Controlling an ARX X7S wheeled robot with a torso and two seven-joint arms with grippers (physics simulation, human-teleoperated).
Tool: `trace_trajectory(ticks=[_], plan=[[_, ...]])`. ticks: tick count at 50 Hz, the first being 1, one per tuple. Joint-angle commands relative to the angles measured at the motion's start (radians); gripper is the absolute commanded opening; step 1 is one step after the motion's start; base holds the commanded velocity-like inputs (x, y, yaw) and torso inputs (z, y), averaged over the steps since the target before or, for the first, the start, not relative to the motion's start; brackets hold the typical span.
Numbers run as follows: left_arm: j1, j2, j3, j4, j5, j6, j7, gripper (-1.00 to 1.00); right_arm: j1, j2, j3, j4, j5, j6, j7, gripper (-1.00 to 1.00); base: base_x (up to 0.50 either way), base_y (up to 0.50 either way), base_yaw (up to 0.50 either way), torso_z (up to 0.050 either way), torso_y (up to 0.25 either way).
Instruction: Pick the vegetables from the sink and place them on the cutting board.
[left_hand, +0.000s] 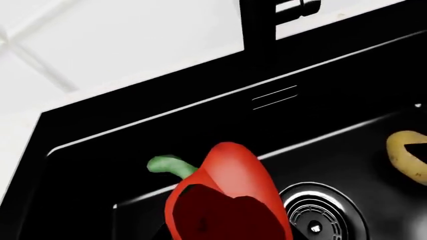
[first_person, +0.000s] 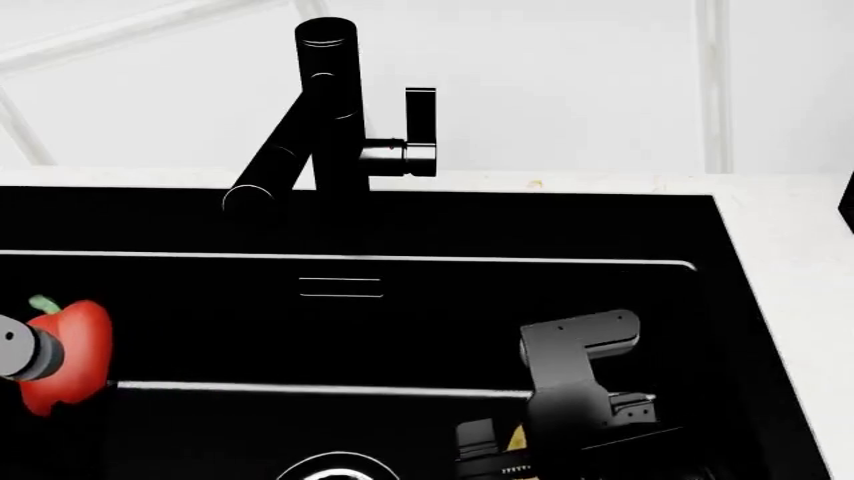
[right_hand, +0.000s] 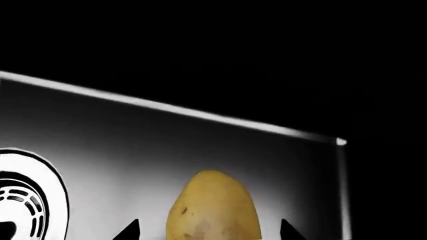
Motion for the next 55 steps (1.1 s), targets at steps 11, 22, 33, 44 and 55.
trace_trajectory(ticks=[11, 22, 33, 44, 55], plan=[[0.032, 0.001, 0.019, 0.011, -0.005, 0.058, -0.003, -1.00, 0.121, -0.193, -0.015, 0.675, -0.151, -0.334, -0.228, 1.00, 0.00, 0.00, 0.00, 0.000, 0.001], [0.031, -0.008, 0.017, 0.016, -0.028, 0.072, -0.011, -1.00, 0.110, -0.202, 0.118, 0.674, -0.267, -0.341, -0.233, -1.00, 0.00, 0.00, 0.00, 0.000, 0.000], [0.057, -0.026, 0.003, 0.019, 0.044, 0.131, 0.076, -1.00, -0.048, -0.028, 0.172, -0.156, -0.145, 0.030, -0.105, -1.00, 0.00, 0.00, 0.00, 0.000, 0.000], [0.064, -0.020, -0.040, -0.013, 0.070, 0.199, 0.107, -1.00, -0.147, 0.099, 0.307, -0.768, 0.001, 0.209, 0.035, -1.00, 0.00, 0.00, 0.00, 0.000, 0.000], [0.047, -0.020, -0.042, 0.003, 0.044, 0.202, 0.091, -1.00, -0.177, 0.162, 0.405, -1.028, 0.089, 0.276, 0.092, -1.00, 0.00, 0.00, 0.00, 0.000, 0.000]])
